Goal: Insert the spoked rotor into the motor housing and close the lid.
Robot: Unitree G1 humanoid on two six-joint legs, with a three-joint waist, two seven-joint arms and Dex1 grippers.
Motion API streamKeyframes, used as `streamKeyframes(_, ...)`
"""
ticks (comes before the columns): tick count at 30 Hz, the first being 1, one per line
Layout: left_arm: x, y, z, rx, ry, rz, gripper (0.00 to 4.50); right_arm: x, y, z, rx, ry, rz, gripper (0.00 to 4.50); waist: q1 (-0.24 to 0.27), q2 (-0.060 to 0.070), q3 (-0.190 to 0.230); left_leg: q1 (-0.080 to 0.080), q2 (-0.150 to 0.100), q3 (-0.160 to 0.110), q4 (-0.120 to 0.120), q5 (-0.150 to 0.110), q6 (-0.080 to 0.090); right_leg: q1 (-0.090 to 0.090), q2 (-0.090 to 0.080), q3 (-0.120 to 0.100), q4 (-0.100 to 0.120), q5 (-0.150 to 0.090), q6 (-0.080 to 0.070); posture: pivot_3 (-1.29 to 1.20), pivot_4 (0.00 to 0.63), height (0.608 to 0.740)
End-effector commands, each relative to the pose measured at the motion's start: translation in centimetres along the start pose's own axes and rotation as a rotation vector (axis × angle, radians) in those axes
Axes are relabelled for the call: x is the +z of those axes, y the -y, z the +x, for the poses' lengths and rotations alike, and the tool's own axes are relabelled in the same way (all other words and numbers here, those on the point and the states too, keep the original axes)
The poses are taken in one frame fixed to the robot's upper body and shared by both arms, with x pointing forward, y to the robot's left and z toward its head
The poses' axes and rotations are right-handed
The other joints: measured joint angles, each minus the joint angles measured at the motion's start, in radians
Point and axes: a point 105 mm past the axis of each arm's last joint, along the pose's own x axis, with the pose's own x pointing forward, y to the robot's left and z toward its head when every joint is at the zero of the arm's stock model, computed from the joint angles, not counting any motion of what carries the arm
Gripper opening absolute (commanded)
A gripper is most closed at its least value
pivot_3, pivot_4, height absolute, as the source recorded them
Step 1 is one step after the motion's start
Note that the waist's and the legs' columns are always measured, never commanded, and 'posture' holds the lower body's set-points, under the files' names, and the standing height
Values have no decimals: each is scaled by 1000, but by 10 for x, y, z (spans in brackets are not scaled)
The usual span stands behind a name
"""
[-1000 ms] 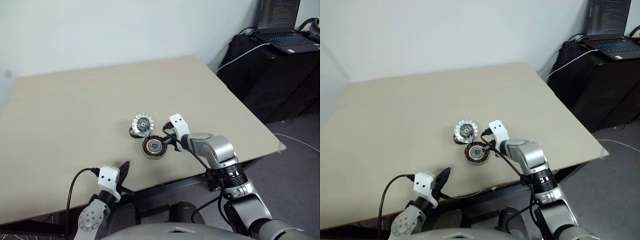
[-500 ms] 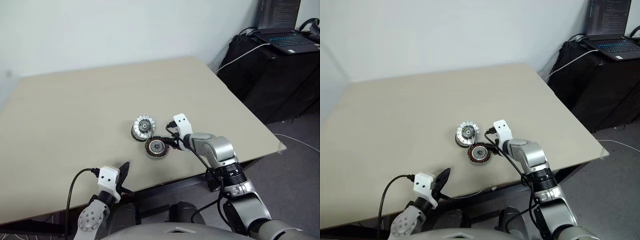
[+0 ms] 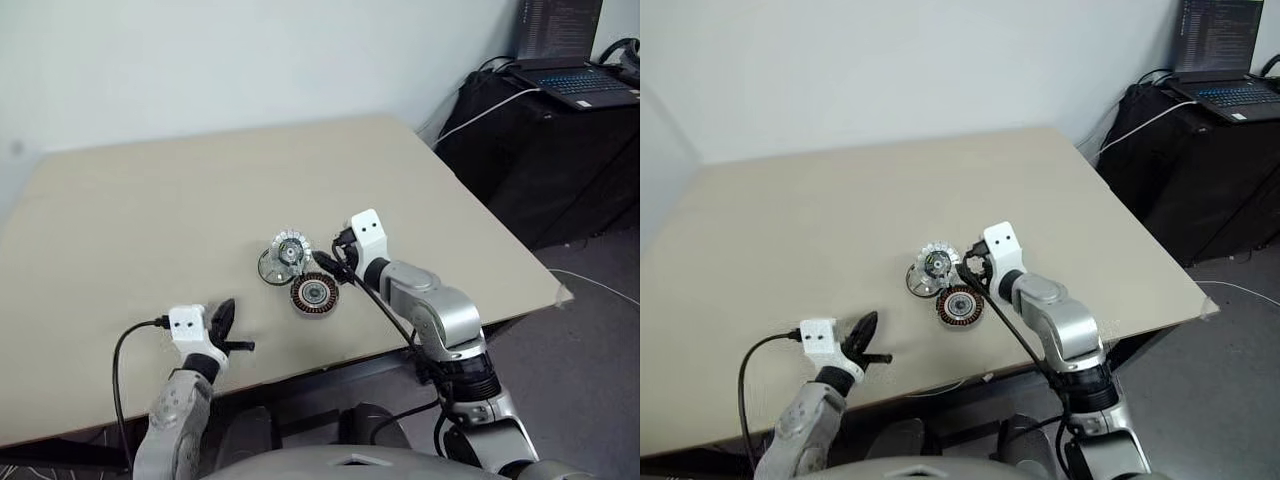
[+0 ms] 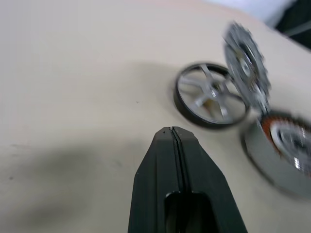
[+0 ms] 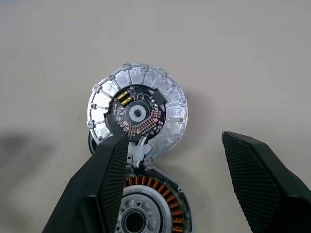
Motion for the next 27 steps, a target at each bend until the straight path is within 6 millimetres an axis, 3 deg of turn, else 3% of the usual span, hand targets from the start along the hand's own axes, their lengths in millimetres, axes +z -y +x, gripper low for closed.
streamKeyframes(1, 16, -5, 10, 17, 10, -123, 0, 11, -5, -5, 3, 56, 11, 3268, -1, -1, 0, 0, 0, 0, 0, 1, 1, 0, 0, 0, 0, 0, 0, 0, 0, 740)
streamKeyframes(5, 26, 1, 28, -20, 0, -248, 0, 5, -7, -9, -5, 54, 44, 3268, 2, -3, -1, 0, -1, -2, 1, 3, 4, 2, 1, 0, 0, 0, 0, 0, 0, 740)
streamKeyframes(12, 28, 11, 51, -78, -50, -311, 2235, 1, -5, -14, -33, 59, 78, 3310, 1, -4, -2, 2, -1, -2, 1, 3, 4, 9, 1, 0, -1, 0, 0, 0, 0, 740)
streamKeyframes(17, 23, 7, 67, -55, -103, -351, 3859, 1, -4, -21, -49, 74, 100, 3310, 3, -5, -3, 3, -1, -4, 1, 2, 3, 11, 2, -1, -1, 0, 0, 0, 0, 740)
streamKeyframes(27, 20, 16, 83, -145, -159, -317, 3859, -7, 6, -33, -110, 64, 136, 3310, 4, -5, -3, 2, -1, -4, 1, 2, 2, 11, 2, -1, -2, 0, 0, 0, 0, 740)
